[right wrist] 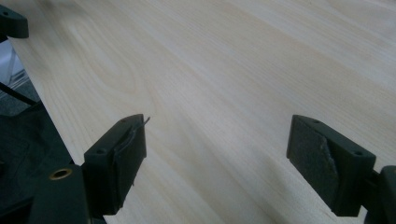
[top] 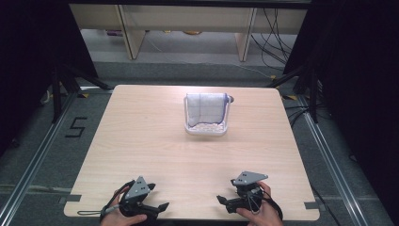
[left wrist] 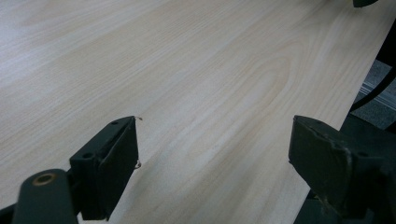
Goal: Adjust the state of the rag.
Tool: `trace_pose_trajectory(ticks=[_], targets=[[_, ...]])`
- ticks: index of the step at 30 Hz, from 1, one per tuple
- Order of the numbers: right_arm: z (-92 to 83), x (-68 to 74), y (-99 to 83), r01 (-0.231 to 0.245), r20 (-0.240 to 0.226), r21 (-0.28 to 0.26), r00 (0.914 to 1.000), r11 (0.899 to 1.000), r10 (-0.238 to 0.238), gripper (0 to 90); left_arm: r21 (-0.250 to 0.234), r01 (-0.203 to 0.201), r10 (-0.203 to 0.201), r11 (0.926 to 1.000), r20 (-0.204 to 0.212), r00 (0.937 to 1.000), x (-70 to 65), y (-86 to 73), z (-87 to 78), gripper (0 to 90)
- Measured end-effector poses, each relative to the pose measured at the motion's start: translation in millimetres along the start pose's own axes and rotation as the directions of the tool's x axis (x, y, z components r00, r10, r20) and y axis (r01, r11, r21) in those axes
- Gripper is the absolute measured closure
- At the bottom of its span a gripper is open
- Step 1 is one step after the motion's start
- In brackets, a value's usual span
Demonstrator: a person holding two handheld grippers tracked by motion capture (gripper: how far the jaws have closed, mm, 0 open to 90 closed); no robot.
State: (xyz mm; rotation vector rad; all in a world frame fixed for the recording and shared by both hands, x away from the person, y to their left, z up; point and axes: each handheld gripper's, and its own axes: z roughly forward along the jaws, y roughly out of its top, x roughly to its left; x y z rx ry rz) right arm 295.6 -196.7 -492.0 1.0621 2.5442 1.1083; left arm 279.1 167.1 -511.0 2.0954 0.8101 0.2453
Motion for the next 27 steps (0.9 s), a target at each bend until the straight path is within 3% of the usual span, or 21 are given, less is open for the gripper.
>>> trace_pose_trajectory(ticks=[3, 4, 5, 6, 8, 10, 12, 13, 15, 17, 18, 19, 20, 22, 23, 25, 26, 27], targets=[[0.2, 1.5, -1.0, 0.005, 0.009, 0.007, 0.9999, 1.0, -0.005, 19.7, -0.006, 0.01, -0.01, 0.9999, 0.007, 0.9999, -0.2, -0.1, 0.9, 15.5], [0.3, 2.1, -1.2, 0.002, 0.012, 0.007, 0.9999, 1.0, -0.002, 19.7, 0.002, -0.01, 0.01, 0.9999, -0.011, 0.9999, 1.4, -0.1, 0.6, 15.5], [0.9, 2.3, -1.5, 0.004, 0.01, 0.005, 0.9999, 1.0, -0.004, 19.7, -0.022, 0.028, -0.028, 0.9994, 0.0, 0.9996, -0.8, -0.3, 1.9, 15.6], [2.6, 2.7, -2.2, -0.001, 0.013, -0.009, 0.9999, 1.0, 0.001, 19.6, 0.007, -0.004, 0.004, 1.0, -0.008, 1.0, 2.2, 0.1, -0.1, 15.5], [3.3, 2.0, -2.7, 0.016, 0.018, -0.009, 0.9997, 1.0, -0.016, 19.5, -0.007, 0.013, -0.013, 0.9999, 0.002, 0.9999, 1.6, -0.1, 0.3, 15.5], [2.7, 2.5, -2.4, 0.003, 0.014, -0.006, 0.9999, 1.0, -0.003, 19.3, -0.013, 0.032, -0.032, 0.9994, -0.004, 0.9995, 1.6, -0.2, 0.8, 15.5], [1.4, 1.5, -2.0, 0.009, 0.013, 0.011, 0.9999, 1.0, -0.009, 19.2, 0.002, 0.035, -0.035, 0.9994, 0.002, 0.9994, 3.9, 0.0, 0.0, 15.5], [3.1, 1.4, -2.6, 0.007, 0.017, -0.008, 0.9998, 1.0, -0.007, 19.1, 0.019, 0.016, -0.015, 0.9997, -0.018, 0.9997, 7.4, -0.2, -1.2, 15.5], [1.8, -0.3, -2.3, 0.016, 0.015, 0.007, 0.9997, 1.0, -0.016, 18.9, 0.006, 0.051, -0.051, 0.9987, -0.035, 0.9981, 9.5, -1.0, -1.0, 15.5], [1.8, -0.3, -2.4, -0.004, 0.022, -0.008, 0.9998, 1.0, 0.004, 18.9, 0.015, 0.04, -0.039, 0.9991, -0.056, 0.9976, 15.1, -1.1, -1.9, 15.5], [-0.6, -2.4, -1.7, -0.001, 0.019, 0.008, 0.9998, 1.0, 0.001, 18.9, 0.01, 0.065, -0.064, 0.9979, -0.062, 0.996, 15.9, -1.2, -1.9, 15.5], [0.7, -3.8, -2.4, 0.002, 0.031, -0.013, 0.9995, 1.0, -0.001, 18.9, 0.007, 0.083, -0.083, 0.9965, -0.055, 0.995, 17.7, -1.3, -1.5, 15.5], [0.0, -5.3, -2.4, -0.005, 0.039, -0.013, 0.9992, 1.0, 0.006, 18.9, -0.007, 0.088, -0.088, 0.9961, -0.063, 0.9941, 19.7, -2.0, 0.0, 15.5], [-3.1, -10.7, -1.7, -0.011, 0.042, 0.0, 0.9991, 1.0, 0.011, 19.0, 0.014, 0.076, -0.075, 0.997, -0.08, 0.994, 27.6, -2.5, -0.4, 15.5], [-4.3, -15.7, -1.7, 0.01, 0.06, -0.006, 0.9981, 1.0, -0.01, 19.2, 0.004, 0.093, -0.092, 0.9957, -0.086, 0.992, 30.9, -2.9, 0.3, 15.5], [-7.7, -23.0, -2.2, 0.0, 0.098, 0.0, 0.9952, 1.0, 0.0, 19.5, 0.0, 0.101, -0.101, 0.9949, -0.102, 0.9897, 40.1, -2.9, -0.6, 15.5], [-9.8, -30.2, -3.5, -0.027, 0.12, -0.002, 0.9925, 1.0, 0.027, 19.5, -0.018, 0.123, -0.124, 0.9923, -0.11, 0.9861, 42.9, -3.1, -0.2, 15.5], [-11.0, -36.4, -5.7, -0.069, 0.129, 0.001, 0.9892, 0.998, 0.068, 19.5, -0.006, 0.12, -0.12, 0.9927, -0.121, 0.9853, 46.9, -3.1, -1.8, 15.5]])
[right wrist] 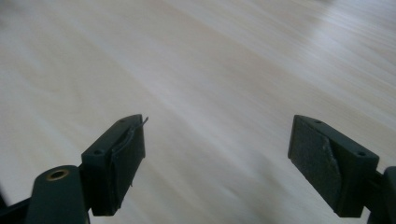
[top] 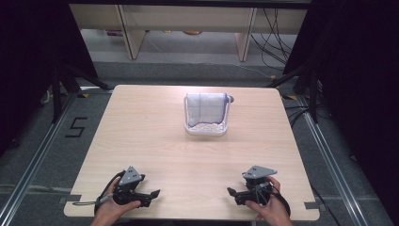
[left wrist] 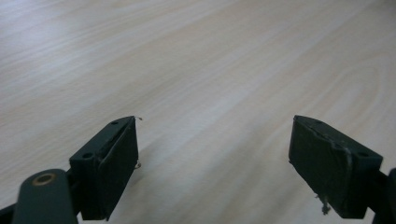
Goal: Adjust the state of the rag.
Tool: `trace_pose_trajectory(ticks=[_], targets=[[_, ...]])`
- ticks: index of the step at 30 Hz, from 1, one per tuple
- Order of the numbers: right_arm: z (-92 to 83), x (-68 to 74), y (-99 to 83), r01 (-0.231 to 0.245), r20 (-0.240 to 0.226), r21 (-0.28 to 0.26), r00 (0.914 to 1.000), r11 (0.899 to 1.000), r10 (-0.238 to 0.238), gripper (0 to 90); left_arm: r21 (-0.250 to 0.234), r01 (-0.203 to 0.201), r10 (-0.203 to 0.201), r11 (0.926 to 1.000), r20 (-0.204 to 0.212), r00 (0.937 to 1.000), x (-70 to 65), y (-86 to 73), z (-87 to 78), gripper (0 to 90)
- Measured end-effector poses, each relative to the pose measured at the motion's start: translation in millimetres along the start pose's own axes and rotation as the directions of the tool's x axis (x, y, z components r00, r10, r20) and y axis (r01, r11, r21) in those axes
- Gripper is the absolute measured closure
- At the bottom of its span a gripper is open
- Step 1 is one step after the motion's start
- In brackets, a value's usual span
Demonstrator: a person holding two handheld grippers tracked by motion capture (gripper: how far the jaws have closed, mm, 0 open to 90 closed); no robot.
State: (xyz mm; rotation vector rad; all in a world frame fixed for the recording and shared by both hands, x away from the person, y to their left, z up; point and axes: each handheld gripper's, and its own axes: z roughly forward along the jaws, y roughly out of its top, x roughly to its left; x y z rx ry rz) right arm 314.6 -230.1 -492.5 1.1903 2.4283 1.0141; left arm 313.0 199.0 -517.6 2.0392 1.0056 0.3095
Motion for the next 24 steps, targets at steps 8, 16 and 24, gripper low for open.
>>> trace_pose_trajectory(ticks=[8, 16, 24], targets=[[2.4, -20.7, -4.9, -0.036, 0.039, -0.005, 0.9986, 0.999, 0.036, 20.4, -0.019, 0.03, -0.03, 0.9994, -0.004, 0.9995, 1.8, -0.9, -0.2, 15.5], [-3.2, -25.1, -10.7, -0.074, 0.067, 0.013, 0.9951, 0.997, 0.073, 20.3, -0.004, 0.044, -0.044, 0.999, -0.013, 0.9989, 1.4, -1.0, -4.7, 15.5], [-5.7, -21.4, -9.9, -0.06, 0.06, -0.01, 0.9964, 0.998, 0.06, 20.3, 0.0, 0.031, -0.031, 0.9995, -0.022, 0.9993, 1.3, -0.5, -5.8, 15.5]])
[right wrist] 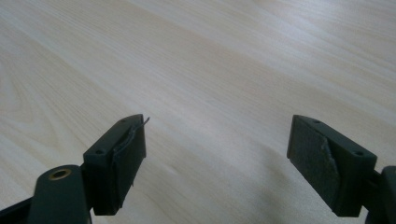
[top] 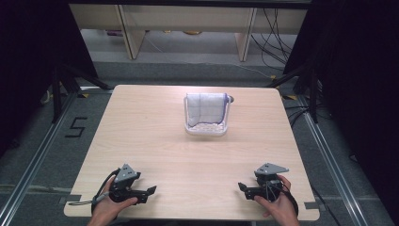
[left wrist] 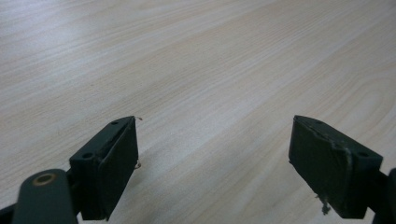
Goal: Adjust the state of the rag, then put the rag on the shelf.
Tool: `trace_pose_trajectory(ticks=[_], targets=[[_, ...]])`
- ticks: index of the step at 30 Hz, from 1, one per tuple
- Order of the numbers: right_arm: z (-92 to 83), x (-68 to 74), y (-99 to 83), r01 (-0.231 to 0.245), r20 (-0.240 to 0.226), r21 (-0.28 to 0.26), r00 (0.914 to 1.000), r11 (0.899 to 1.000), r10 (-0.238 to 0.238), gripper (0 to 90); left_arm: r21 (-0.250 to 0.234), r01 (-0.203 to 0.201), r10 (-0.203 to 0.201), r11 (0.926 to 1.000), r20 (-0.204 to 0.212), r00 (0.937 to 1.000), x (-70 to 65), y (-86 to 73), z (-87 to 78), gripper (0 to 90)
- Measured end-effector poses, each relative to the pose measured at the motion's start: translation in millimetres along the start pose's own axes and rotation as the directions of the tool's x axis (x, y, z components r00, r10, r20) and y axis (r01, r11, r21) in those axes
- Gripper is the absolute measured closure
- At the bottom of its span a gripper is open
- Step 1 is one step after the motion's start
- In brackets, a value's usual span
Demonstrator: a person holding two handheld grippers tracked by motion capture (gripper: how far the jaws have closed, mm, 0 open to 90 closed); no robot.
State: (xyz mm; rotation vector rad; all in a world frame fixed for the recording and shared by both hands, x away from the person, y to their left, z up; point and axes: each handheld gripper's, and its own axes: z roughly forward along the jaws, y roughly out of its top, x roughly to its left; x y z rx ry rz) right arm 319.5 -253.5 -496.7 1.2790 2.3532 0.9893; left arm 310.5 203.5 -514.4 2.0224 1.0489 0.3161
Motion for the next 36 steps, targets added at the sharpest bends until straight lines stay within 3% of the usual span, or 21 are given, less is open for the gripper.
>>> trace_pose_trajectory(ticks=[3, 4, 6, 7, 8, 9, 10, 11, 13, 14, 15, 17, 19, 22, 24, 26, 27, 30, 31, 34, 36], targets=[[1.1, 1.6, 2.2, 0.003, 0.0, 0.007, 1.0, 1.0, -0.003, 20.4, -0.015, 0.007, -0.007, 0.9999, 0.002, 1.0, -3.5, -2.6, 0.2, 15.5], [1.5, 2.7, 2.9, -0.006, -0.001, 0.02, 1.0, 1.0, 0.006, 20.4, 0.008, -0.001, 0.001, 1.0, 0.005, 1.0, -3.0, -2.7, -1.7, 15.5], [5.1, -0.7, 3.9, 0.034, -0.032, 0.009, 0.9989, 0.999, -0.034, 20.5, -0.005, -0.009, 0.009, 0.9999, 0.004, 1.0, -3.8, -3.1, -1.6, 15.5], [3.6, 0.9, 4.1, 0.008, -0.04, 0.01, 0.9992, 1.0, -0.007, 20.4, 0.0, -0.017, 0.017, 0.9999, 0.0, 0.9999, -4.3, -2.8, -3.0, 15.5], [3.3, 1.0, 3.1, 0.015, -0.018, -0.009, 0.9997, 1.0, -0.015, 20.4, -0.01, -0.014, 0.014, 0.9998, 0.004, 0.9999, -5.4, -2.5, -3.4, 15.5], [2.1, 1.6, 2.9, -0.001, -0.032, -0.012, 0.9995, 1.0, 0.001, 20.4, -0.005, -0.025, 0.025, 0.9997, 0.004, 0.9997, -5.5, -2.3, -4.6, 15.5], [2.4, 1.1, 1.4, 0.006, -0.037, -0.021, 0.9993, 1.0, -0.007, 20.4, -0.015, -0.009, 0.009, 0.9998, 0.004, 0.9999, -7.5, -3.1, -4.2, 15.5], [-0.8, 3.8, 1.1, -0.02, -0.031, -0.006, 0.9993, 1.0, 0.02, 20.4, -0.014, -0.014, 0.014, 0.9998, 0.007, 0.9999, -7.1, -4.2, -4.5, 15.5], [-1.8, 3.9, -0.7, 0.002, -0.038, -0.021, 0.9993, 1.0, -0.002, 20.2, -0.025, 0.006, -0.006, 0.9997, 0.013, 0.9999, -9.3, -6.0, -6.1, 15.5], [-4.6, 6.6, -1.1, -0.019, -0.048, -0.025, 0.9987, 1.0, 0.017, 20.2, -0.007, -0.015, 0.015, 0.9999, 0.013, 0.9998, -8.4, -6.3, -8.6, 15.5], [-6.8, 8.5, -2.1, -0.02, -0.04, -0.021, 0.999, 1.0, 0.019, 20.2, -0.033, 0.001, 0.0, 0.9995, 0.014, 0.9999, -10.8, -7.2, -8.3, 15.5], [-9.1, 10.8, -4.6, -0.022, -0.045, -0.016, 0.9988, 1.0, 0.021, 19.9, -0.017, -0.021, 0.021, 0.9996, 0.018, 0.9996, -12.0, -7.9, -11.6, 15.5], [-11.7, 13.1, -8.1, -0.001, -0.042, -0.013, 0.9991, 1.0, 0.0, 20.0, -0.035, -0.006, 0.006, 0.9994, 0.02, 0.9998, -15.0, -9.1, -12.0, 15.5], [-15.2, 17.3, -10.2, -0.014, -0.05, -0.014, 0.9987, 1.0, 0.013, 19.9, -0.026, -0.033, 0.033, 0.9991, 0.026, 0.9991, -16.3, -10.2, -14.1, 15.5], [-15.5, 18.7, -12.0, 0.003, -0.053, -0.021, 0.9986, 1.0, -0.004, 19.9, -0.031, -0.013, 0.014, 0.9994, 0.032, 0.9994, -19.2, -10.4, -13.3, 15.5], [-16.8, 21.9, -13.1, -0.005, -0.057, -0.008, 0.9984, 1.0, 0.004, 19.9, -0.024, -0.026, 0.027, 0.9994, 0.036, 0.999, -18.7, -10.8, -13.3, 15.5], [-15.6, 21.2, -14.2, 0.017, -0.057, -0.018, 0.9982, 1.0, -0.018, 19.9, -0.034, -0.019, 0.02, 0.9992, 0.039, 0.9991, -19.6, -10.9, -12.3, 15.5], [-15.8, 23.4, -14.8, 0.002, -0.065, 0.011, 0.9979, 1.0, -0.001, 19.8, -0.034, -0.02, 0.022, 0.9992, 0.04, 0.999, -19.6, -10.5, -11.8, 15.5], [-15.5, 23.6, -15.1, -0.001, -0.063, 0.012, 0.998, 1.0, 0.001, 19.7, -0.019, -0.04, 0.04, 0.999, 0.041, 0.9984, -18.1, -9.9, -12.4, 15.5], [-14.1, 21.9, -15.1, 0.02, -0.092, 0.021, 0.9956, 1.0, -0.018, 19.5, -0.018, -0.029, 0.029, 0.9994, 0.036, 0.9989, -18.4, -10.1, -12.2, 15.5], [-14.4, 21.4, -15.2, 0.014, -0.084, 0.022, 0.9964, 1.0, -0.012, 19.5, -0.028, -0.03, 0.031, 0.9992, 0.036, 0.9989, -19.3, -9.7, -12.5, 15.5]])
